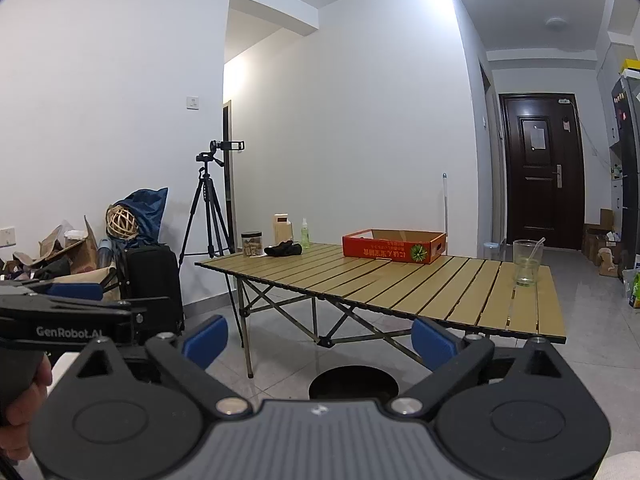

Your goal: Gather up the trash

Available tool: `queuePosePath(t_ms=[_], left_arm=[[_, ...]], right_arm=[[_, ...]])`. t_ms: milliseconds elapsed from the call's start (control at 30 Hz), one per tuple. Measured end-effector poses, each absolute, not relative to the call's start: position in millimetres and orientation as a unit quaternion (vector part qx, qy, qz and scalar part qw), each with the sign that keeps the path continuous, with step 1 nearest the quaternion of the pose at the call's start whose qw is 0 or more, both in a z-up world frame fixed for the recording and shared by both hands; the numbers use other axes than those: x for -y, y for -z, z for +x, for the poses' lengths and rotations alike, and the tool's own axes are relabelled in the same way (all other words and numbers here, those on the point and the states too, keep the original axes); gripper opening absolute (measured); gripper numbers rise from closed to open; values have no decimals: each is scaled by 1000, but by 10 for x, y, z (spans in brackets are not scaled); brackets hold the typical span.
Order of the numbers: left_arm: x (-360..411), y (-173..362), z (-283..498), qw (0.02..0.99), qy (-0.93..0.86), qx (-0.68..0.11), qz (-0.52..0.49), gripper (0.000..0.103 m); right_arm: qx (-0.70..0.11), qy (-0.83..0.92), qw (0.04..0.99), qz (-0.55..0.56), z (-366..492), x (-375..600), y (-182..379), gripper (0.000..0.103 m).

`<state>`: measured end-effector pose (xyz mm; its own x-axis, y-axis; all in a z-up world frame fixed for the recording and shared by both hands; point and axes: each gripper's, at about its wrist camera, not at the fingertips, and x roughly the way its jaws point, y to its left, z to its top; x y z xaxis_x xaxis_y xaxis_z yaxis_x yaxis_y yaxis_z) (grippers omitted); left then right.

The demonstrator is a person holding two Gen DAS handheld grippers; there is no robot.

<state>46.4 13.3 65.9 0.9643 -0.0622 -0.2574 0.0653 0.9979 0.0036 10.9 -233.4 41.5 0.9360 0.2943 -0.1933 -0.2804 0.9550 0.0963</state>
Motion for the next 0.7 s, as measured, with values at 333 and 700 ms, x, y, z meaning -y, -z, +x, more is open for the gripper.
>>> queuePosePath(t_ms=[333, 700], left_arm=[[-136, -663, 474, 991, 31, -131, 5, 103], [-141, -664, 470, 991, 29, -129, 6, 103]], right_arm=[[-102, -146, 983, 34, 111, 2345, -420, 99], [-84, -135, 987, 30, 73, 2323, -440, 103]])
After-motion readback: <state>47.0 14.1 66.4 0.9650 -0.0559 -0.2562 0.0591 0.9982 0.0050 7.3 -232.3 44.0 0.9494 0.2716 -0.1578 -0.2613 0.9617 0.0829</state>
